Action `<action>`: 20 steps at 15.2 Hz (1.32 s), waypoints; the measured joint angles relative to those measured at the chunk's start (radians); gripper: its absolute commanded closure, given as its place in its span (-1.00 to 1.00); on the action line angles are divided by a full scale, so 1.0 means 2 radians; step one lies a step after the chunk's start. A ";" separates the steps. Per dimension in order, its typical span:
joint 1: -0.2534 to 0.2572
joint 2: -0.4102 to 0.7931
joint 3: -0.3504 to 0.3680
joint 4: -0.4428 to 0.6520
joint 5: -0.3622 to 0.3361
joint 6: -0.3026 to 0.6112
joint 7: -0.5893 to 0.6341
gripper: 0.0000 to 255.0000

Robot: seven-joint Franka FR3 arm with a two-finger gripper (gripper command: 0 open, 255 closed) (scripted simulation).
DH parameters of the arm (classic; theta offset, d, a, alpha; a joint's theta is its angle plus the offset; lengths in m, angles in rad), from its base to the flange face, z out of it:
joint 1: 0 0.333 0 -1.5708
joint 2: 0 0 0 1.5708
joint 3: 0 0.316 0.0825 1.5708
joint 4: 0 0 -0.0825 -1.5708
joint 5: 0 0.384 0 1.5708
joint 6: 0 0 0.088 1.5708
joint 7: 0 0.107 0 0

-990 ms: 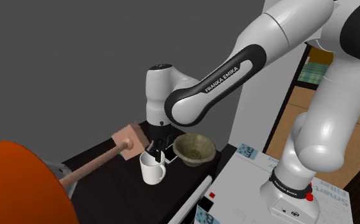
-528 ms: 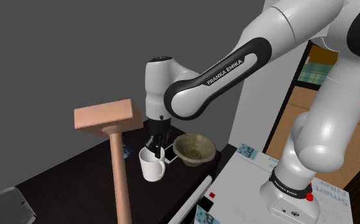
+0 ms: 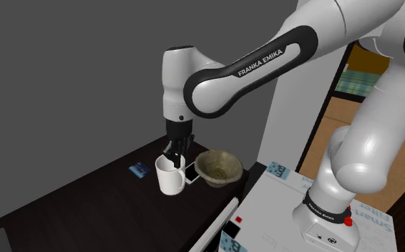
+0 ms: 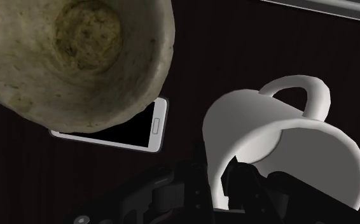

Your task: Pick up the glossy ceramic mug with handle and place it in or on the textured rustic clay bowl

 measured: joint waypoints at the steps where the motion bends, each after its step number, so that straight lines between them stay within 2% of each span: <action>1: 0.000 -0.004 0.000 0.001 0.002 -0.005 0.000 1.00; 20: -0.002 -0.041 -0.010 0.094 0.009 -0.133 -0.003 1.00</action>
